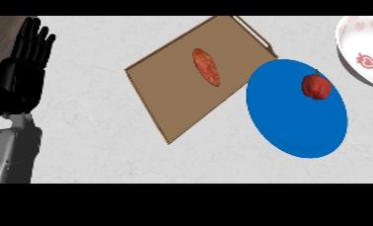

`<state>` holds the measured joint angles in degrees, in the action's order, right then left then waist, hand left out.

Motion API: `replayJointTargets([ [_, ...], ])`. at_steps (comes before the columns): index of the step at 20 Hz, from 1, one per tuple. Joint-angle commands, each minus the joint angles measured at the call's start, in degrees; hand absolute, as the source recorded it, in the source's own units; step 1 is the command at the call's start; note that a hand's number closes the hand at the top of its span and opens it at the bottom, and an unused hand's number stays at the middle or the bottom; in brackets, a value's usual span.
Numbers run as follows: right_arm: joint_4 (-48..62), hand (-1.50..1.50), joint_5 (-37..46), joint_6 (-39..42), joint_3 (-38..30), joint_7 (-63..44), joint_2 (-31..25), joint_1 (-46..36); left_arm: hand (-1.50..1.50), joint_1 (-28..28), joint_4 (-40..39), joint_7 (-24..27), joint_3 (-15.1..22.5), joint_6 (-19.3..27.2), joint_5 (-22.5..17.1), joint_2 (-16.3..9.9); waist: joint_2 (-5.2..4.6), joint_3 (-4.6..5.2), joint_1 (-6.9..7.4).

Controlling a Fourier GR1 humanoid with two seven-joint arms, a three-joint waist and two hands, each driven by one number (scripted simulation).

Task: Pick the squash from the plate and place it in the bowl

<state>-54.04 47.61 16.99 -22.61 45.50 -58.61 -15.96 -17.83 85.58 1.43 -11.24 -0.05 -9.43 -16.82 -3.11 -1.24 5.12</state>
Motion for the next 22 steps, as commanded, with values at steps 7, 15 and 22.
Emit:
replayJointTargets([
  [7, 10.6, 1.50, -10.4, 3.9, -5.7, 14.5, -6.6, -7.7, 0.00, -0.5, -0.2, 0.1, 0.8, -0.3, 0.5, 0.0, 0.95, 0.15, 0.87],
  [15, 15.6, 1.50, -18.7, 13.2, -3.9, 17.5, -8.5, -12.3, 0.00, -0.8, -1.0, 0.4, 1.5, -0.1, 1.1, 0.7, 1.11, 0.47, 1.34],
  [22, 17.3, 1.50, -22.0, 18.6, 2.0, 16.3, -11.0, -16.4, 0.00, -1.6, -2.0, 0.2, 2.6, -0.3, 1.4, 1.5, 0.73, 0.86, 2.54],
])
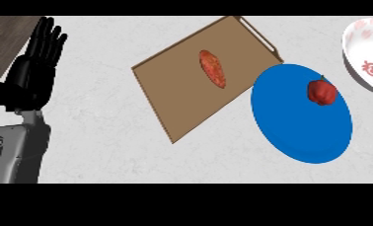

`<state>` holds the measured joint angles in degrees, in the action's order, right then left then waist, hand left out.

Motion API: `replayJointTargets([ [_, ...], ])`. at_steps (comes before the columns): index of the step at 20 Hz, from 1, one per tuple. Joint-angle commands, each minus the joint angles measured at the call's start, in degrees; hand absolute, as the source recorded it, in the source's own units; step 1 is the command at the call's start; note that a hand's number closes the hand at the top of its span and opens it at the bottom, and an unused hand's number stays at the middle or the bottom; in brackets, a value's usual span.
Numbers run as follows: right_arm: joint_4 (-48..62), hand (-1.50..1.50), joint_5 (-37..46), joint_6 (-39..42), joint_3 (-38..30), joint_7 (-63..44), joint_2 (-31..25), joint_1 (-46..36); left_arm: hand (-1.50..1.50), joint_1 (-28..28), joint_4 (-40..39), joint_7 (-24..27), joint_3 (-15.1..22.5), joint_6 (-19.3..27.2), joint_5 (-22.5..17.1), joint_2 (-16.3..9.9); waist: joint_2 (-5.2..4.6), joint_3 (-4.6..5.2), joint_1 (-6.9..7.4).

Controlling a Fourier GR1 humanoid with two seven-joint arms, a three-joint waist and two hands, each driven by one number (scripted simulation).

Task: Pick the squash from the plate and place it in the bowl

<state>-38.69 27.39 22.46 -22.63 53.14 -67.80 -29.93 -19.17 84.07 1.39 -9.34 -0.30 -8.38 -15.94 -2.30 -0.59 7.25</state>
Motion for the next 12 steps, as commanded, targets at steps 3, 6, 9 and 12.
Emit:
replayJointTargets([
  [3, 1.6, 1.50, -2.4, 14.8, 5.5, 9.2, -2.4, -3.7, 0.00, -1.1, -0.4, -0.5, 0.5, 0.2, 0.4, 0.2, 0.28, 0.25, 0.36],
  [6, 1.1, 1.50, -2.3, 14.4, 9.3, 8.9, -2.3, -4.9, 0.00, -0.7, -0.5, 0.0, 1.5, 0.3, 1.0, 0.9, -0.03, 0.29, 1.10],
  [9, 1.2, 1.50, -2.2, 14.0, 13.2, 9.6, -0.7, -5.4, 0.00, -2.8, -0.3, -1.3, 0.5, 1.3, 1.0, 0.1, 0.20, 0.22, 0.35],
  [12, 1.5, 1.50, -2.6, 14.2, 16.4, 10.5, -0.2, -5.9, 0.00, -2.6, -1.0, -0.6, 0.6, 0.4, 0.7, 0.1, 0.13, 0.24, -0.15],
])
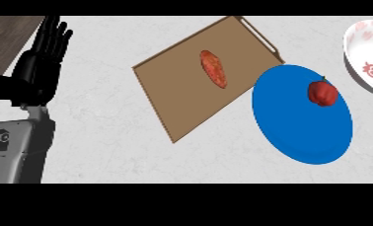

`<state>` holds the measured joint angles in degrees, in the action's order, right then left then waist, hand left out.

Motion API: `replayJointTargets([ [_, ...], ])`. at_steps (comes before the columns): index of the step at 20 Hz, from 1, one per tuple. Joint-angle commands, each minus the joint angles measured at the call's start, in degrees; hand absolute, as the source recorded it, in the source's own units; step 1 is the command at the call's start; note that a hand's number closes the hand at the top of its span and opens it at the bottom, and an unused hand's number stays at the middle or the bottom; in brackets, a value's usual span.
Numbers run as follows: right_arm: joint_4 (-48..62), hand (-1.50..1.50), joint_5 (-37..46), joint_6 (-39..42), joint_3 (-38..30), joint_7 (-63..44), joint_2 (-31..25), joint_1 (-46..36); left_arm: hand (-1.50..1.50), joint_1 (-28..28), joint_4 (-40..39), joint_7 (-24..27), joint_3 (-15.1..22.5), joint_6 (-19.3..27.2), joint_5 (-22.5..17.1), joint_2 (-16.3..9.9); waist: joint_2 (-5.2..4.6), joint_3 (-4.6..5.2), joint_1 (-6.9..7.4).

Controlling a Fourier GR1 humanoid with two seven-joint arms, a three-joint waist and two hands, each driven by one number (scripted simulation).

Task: Pick the squash from the plate and place it in the bowl

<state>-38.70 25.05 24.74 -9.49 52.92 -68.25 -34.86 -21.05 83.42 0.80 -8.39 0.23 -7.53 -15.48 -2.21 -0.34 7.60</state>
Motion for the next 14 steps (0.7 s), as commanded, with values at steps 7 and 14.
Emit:
replayJointTargets([
  [7, 3.3, 1.50, 1.1, 7.4, 11.0, 9.1, 4.9, -3.7, 0.00, 1.0, -1.5, 2.0, -0.4, 0.1, 0.7, 0.0, -0.17, 0.04, -0.25],
  [14, 12.4, 1.50, 5.8, -1.0, 15.6, 4.6, 11.0, -8.7, 0.00, 1.0, -1.8, 0.8, -0.9, 0.8, 0.6, -0.1, 0.26, 0.05, -1.72],
])
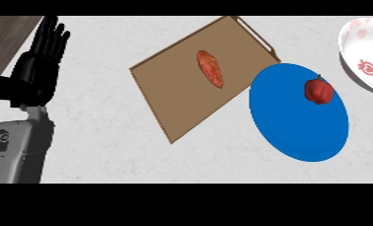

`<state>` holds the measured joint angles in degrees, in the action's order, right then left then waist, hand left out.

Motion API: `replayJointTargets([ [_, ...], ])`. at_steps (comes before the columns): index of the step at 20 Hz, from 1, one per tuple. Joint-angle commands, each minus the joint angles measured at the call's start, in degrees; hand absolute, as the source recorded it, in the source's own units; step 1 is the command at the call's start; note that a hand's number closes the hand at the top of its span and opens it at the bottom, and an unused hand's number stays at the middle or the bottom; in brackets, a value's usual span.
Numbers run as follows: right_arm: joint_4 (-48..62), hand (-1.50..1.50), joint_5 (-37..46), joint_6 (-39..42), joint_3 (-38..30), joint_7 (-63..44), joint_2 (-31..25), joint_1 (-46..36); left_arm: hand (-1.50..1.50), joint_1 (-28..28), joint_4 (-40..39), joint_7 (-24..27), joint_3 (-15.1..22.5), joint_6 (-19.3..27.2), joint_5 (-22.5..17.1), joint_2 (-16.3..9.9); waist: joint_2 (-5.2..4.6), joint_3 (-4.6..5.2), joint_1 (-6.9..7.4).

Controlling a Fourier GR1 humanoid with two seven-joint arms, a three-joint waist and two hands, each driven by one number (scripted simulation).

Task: Pick the squash from the plate and place it in the bowl

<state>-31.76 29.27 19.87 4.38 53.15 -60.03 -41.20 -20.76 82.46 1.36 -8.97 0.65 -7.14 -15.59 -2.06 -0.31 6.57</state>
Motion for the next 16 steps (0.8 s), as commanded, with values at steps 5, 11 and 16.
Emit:
replayJointTargets([
  [5, 11.2, -1.50, 0.4, 8.6, 2.5, 1.9, 7.0, -5.7, 0.00, 0.8, 0.4, 0.3, 0.7, 0.2, 0.2, 1.0, 0.07, -0.01, -0.24],
  [11, 16.0, -1.50, -6.9, 13.6, -2.1, 2.8, 10.5, -8.1, 0.00, -0.3, 0.5, -0.7, -1.3, 0.6, -0.5, -0.5, 0.09, -0.15, -0.79],
  [16, 20.2, -1.50, -14.5, 11.6, -9.5, -0.6, 10.3, -11.2, 0.00, 0.9, 1.1, 0.0, -0.9, 0.4, -0.2, -0.3, -0.06, -0.24, -1.13],
])
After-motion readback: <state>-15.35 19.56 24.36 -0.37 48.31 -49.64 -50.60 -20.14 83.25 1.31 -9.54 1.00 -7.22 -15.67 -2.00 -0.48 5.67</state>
